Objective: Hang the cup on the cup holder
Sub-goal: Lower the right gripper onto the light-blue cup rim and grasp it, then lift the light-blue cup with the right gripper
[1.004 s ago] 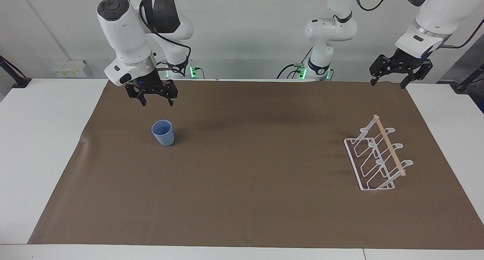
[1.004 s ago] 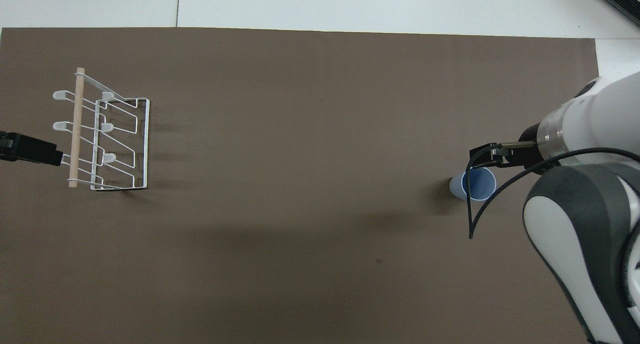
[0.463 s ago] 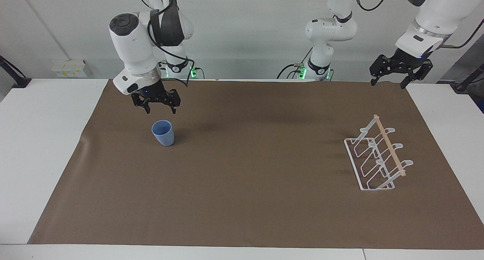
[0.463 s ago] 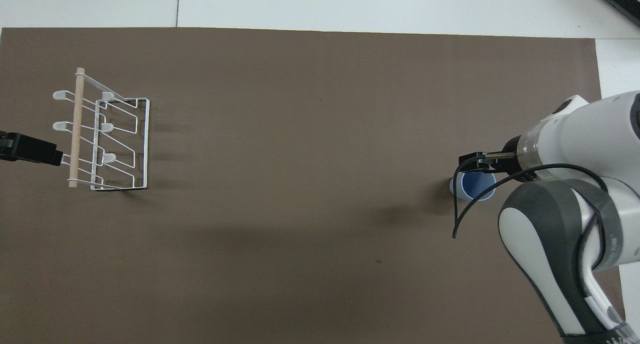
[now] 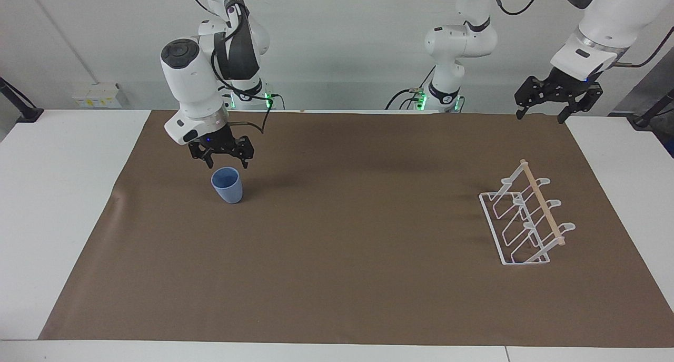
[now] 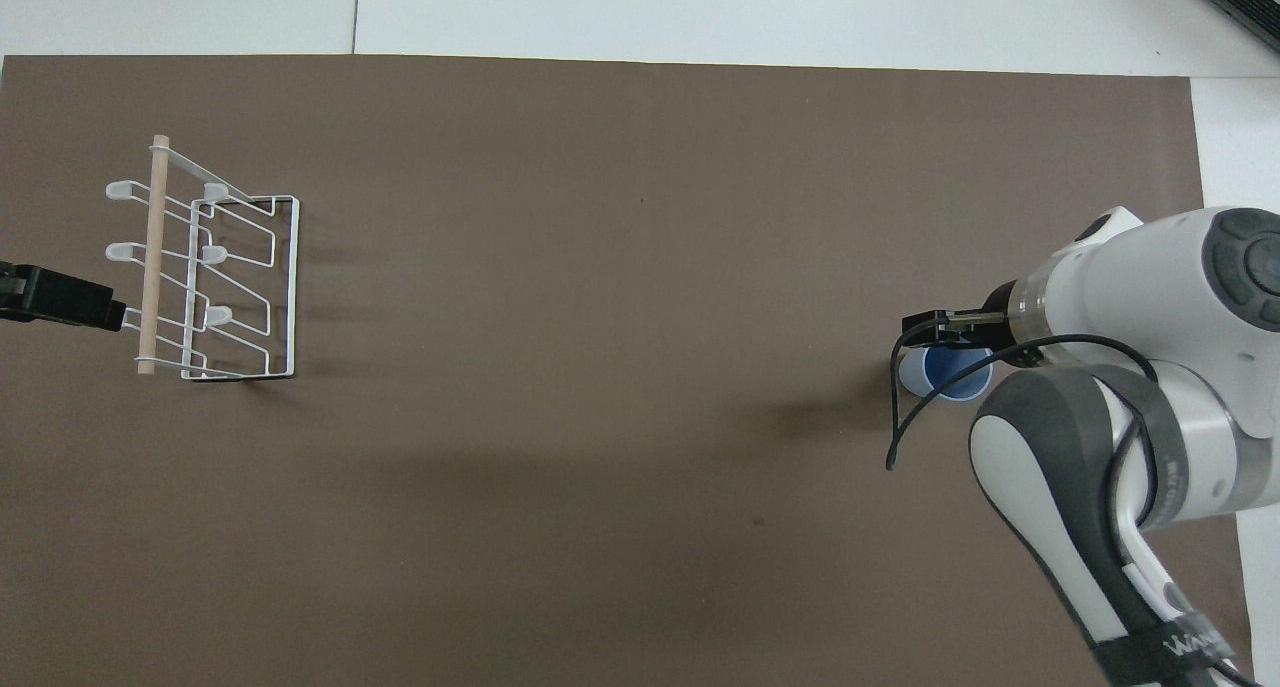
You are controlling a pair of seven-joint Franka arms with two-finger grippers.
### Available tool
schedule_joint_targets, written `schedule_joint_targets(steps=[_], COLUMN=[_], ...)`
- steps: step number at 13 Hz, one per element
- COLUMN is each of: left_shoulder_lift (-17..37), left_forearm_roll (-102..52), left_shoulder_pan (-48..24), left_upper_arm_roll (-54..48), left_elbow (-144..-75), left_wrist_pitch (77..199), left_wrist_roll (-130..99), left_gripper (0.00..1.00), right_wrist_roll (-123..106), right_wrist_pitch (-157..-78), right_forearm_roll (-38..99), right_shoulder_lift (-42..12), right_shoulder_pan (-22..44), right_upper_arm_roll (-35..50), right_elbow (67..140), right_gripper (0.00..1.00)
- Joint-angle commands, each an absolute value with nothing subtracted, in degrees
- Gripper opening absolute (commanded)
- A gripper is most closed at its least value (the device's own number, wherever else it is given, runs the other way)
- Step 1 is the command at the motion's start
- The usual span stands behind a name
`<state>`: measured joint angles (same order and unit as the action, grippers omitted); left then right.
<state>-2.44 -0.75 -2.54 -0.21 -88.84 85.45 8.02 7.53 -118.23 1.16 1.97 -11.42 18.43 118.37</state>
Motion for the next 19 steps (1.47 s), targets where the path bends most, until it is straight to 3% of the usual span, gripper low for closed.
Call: schedule_joint_targets(steps=[1,9,17,19], left_shoulder_lift=[-3.78,-3.78,-3.78,-4.04], left_forearm_roll=[0.35,0.26,0.09,0.09], left_shoulder_pan=[-2.81,-2.9,-2.9,-2.9], left_upper_arm_roll=[-0.18,-0.18,-0.26,-0.26], left_elbow=[-90.44,-90.53,-90.53,-90.61], left_wrist_pitch=[86.22,86.22,86.04,85.96], left_wrist_roll=[8.44,8.44,8.53,8.53], left_gripper=[1.0,1.0,1.0,1.0], right_wrist_roll=[6.68,6.5,6.42,6.24], right_wrist_pitch=[-122.24,-130.77,-132.54,-132.45], right_forearm_roll=[2.64,2.55,2.64,2.64], right_shoulder_lift=[0.88,-1.32,-1.41,-1.41], right_shoulder_pan=[-11.51,-10.81,-11.07,-11.16], right_upper_arm_roll=[18.63,18.72,18.63,18.63], right_elbow=[121.11,127.44,128.58,128.58], right_gripper=[1.0,1.0,1.0,0.79])
